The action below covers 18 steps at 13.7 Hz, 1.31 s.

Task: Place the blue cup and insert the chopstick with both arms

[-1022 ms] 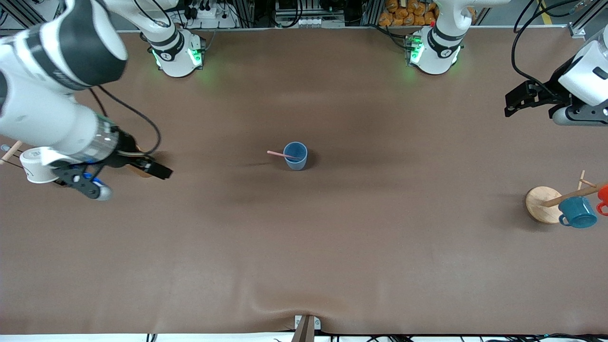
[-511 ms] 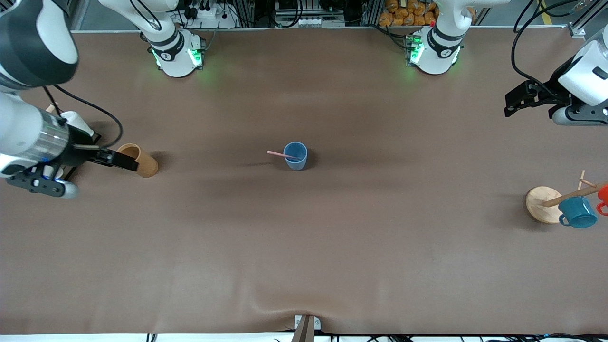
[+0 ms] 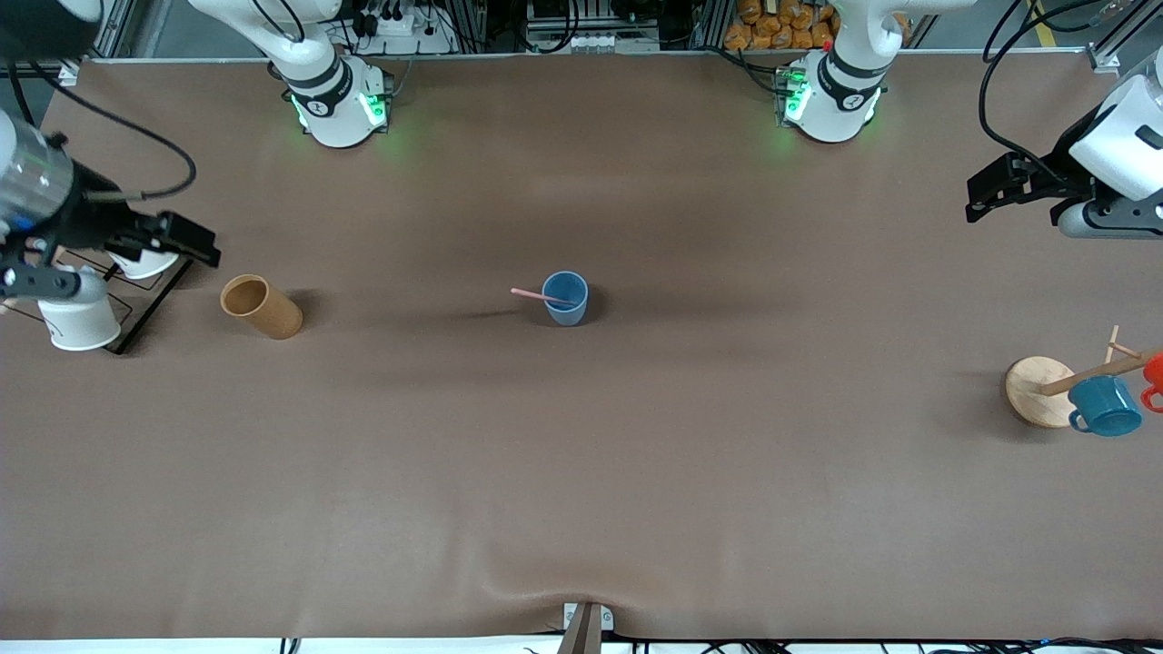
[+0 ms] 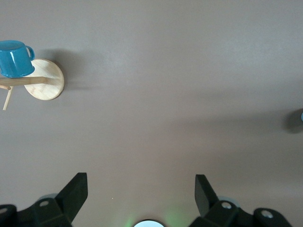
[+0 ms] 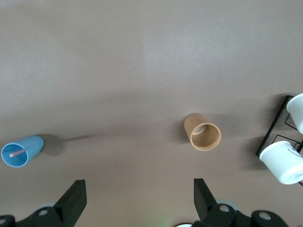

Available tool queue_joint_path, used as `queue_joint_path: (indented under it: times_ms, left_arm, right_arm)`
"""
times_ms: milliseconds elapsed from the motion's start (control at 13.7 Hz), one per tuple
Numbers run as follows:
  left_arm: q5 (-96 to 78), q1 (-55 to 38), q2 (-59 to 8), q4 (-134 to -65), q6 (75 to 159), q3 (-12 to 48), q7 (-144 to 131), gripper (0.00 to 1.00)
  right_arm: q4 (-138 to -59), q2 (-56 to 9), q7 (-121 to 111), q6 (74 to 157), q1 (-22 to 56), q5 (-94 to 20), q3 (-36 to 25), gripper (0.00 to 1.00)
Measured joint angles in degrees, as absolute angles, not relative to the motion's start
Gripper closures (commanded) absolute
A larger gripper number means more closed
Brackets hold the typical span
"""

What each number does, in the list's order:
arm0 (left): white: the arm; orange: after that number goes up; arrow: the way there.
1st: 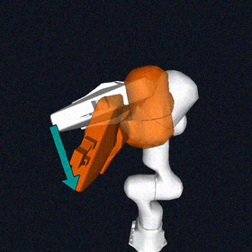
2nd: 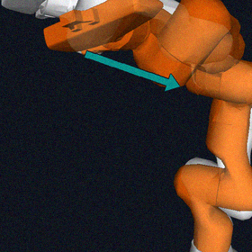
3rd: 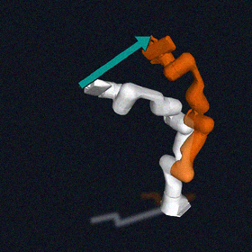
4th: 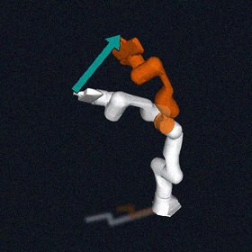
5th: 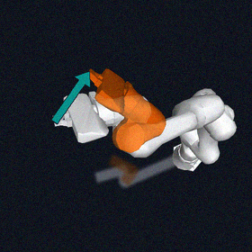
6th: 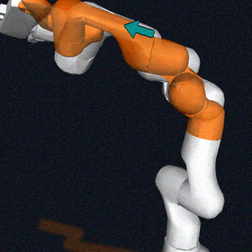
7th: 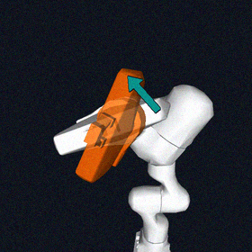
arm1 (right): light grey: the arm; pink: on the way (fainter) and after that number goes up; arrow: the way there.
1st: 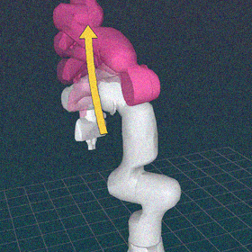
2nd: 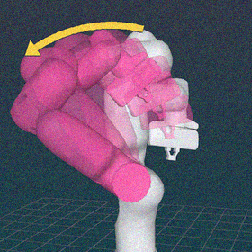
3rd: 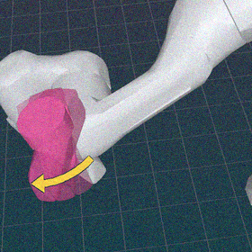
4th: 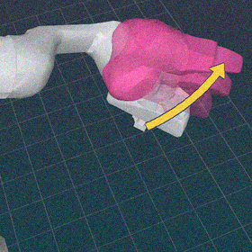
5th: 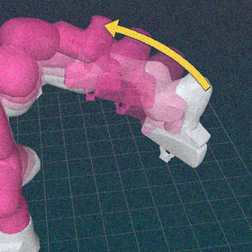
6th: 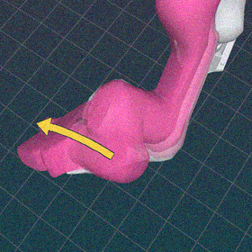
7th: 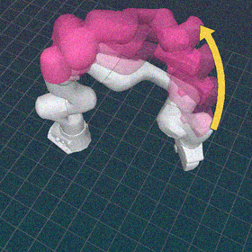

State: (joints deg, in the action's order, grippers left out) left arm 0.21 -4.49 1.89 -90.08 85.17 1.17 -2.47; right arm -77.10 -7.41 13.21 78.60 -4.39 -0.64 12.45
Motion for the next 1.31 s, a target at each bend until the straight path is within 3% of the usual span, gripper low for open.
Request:
queue_joint_path:
  times_ms: [511, 1314]
  left_arm:
    - [0.21, -4.49, 1.91, -90.10, 85.17, 1.17, -2.47, 0.00]
    - [0.21, -4.48, 1.91, -90.55, 85.19, 1.38, -2.47, 0.00]
  right_arm:
    - [-84.83, 1.88, 12.74, 77.65, -4.19, -0.60, 12.86, 0.00]
    - [-85.32, 2.56, 4.53, 79.18, -4.29, -0.65, 6.47, 0.00]
